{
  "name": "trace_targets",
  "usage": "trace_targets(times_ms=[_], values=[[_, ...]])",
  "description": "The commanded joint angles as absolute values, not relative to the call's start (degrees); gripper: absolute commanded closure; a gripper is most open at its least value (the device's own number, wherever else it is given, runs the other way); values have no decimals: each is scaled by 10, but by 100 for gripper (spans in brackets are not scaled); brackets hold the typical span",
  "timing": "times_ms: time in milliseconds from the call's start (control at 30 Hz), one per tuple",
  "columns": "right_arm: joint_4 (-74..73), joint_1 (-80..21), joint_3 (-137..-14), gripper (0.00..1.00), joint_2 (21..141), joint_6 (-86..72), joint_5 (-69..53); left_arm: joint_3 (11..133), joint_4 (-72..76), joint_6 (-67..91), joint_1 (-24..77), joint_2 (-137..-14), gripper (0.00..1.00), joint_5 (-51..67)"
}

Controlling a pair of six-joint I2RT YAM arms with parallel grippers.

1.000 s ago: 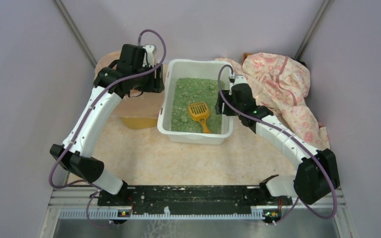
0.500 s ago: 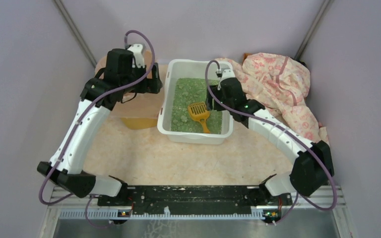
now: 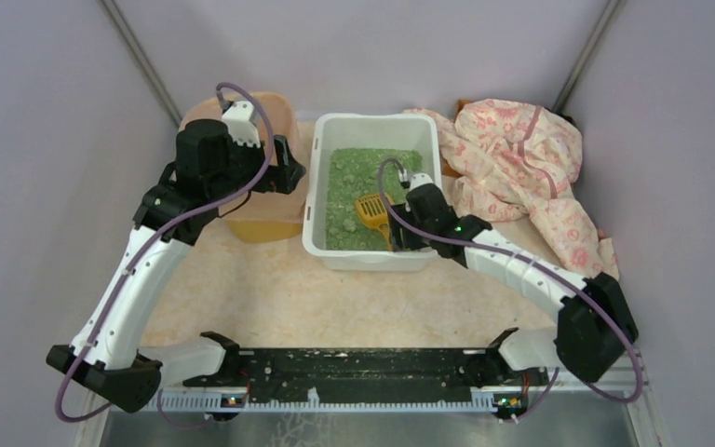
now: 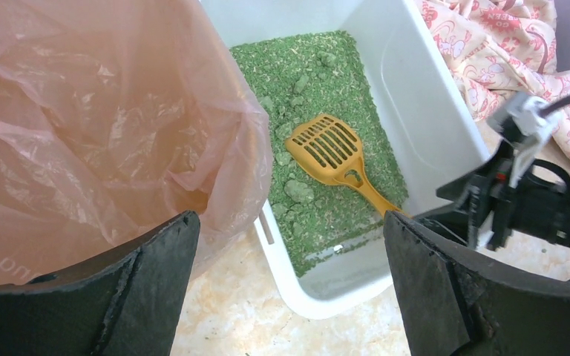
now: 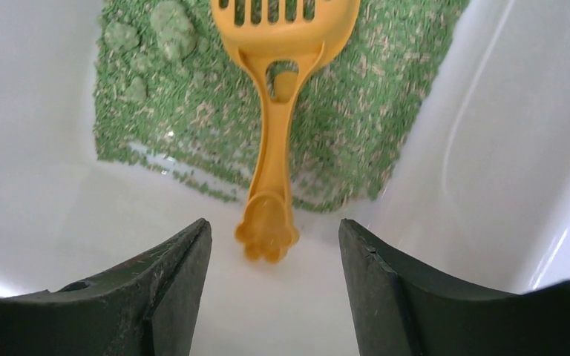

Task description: Clean the litter box

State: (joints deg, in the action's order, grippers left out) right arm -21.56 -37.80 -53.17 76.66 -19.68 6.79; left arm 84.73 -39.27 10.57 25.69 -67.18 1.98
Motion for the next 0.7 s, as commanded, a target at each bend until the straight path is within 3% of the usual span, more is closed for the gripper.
trace_targets(times_ms=[0,667], values=[[-270,-382,-485,35,678,-218,92,827,-350,109,258,-651,1,26],[-359,-398,-410,35,549,-268,44,795,-331,118,258,-614,1,20]])
